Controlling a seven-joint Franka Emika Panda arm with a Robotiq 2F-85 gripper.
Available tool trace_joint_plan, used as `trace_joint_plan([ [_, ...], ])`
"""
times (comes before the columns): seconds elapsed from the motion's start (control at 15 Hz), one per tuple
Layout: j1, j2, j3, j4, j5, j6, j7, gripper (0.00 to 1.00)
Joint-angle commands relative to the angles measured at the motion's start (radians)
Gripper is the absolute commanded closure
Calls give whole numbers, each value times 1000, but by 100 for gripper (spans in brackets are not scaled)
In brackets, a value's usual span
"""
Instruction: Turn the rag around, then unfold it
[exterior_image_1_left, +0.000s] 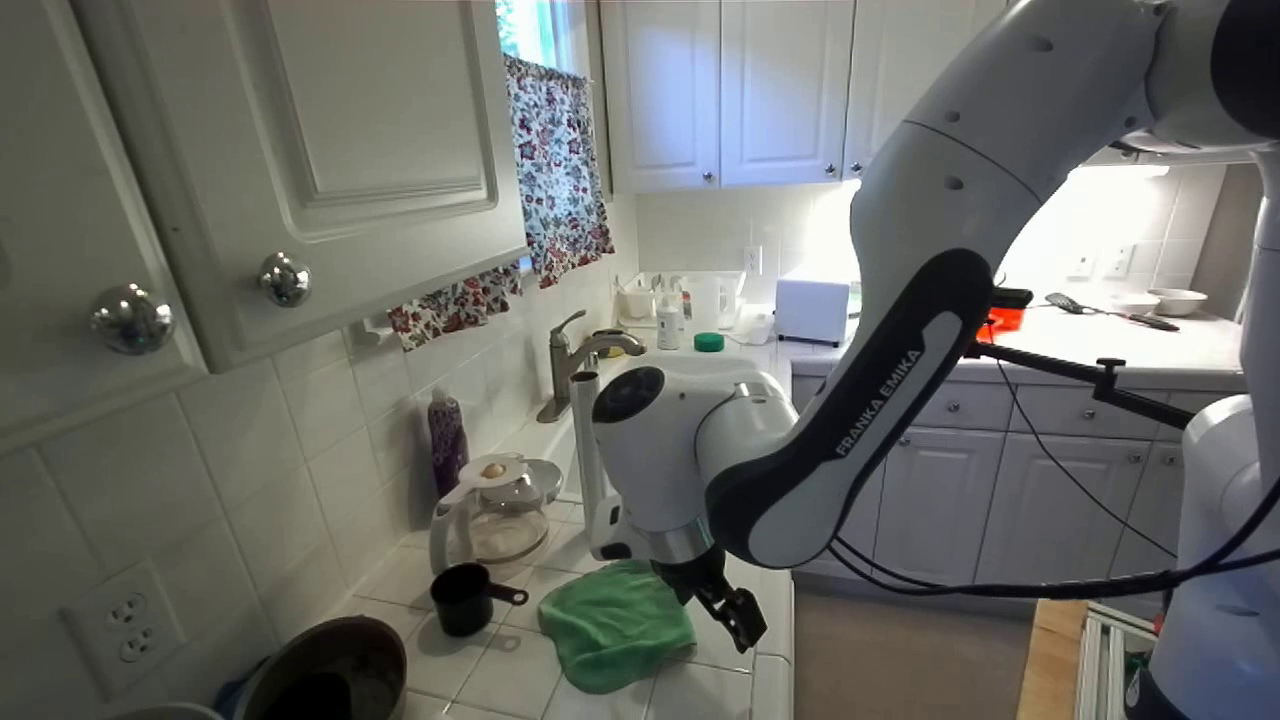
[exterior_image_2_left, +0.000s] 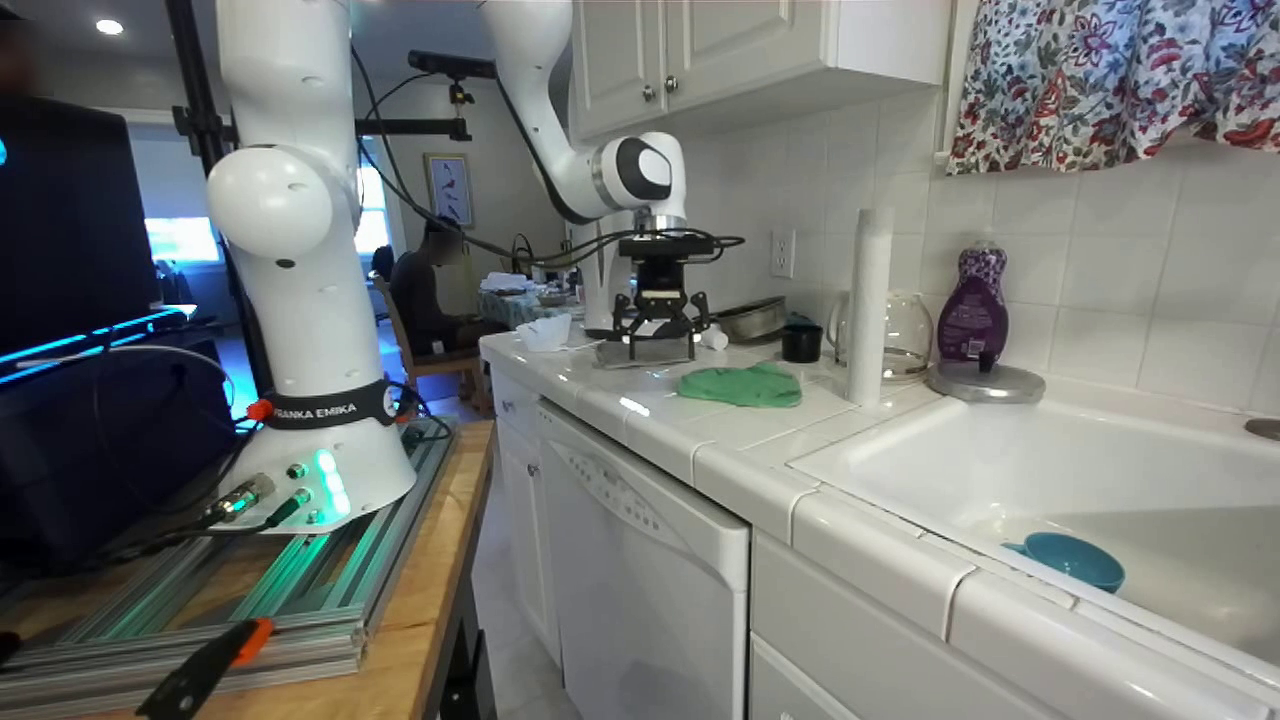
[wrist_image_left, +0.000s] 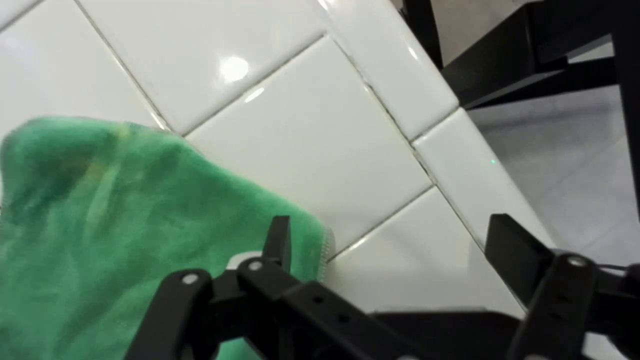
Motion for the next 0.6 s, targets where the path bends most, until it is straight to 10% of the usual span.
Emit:
trace_joint_plan([
  [0.0, 27, 13, -5, -4, -189, 22, 188, 0],
  [0.53, 58, 90, 3, 6, -361, 68, 399, 0],
])
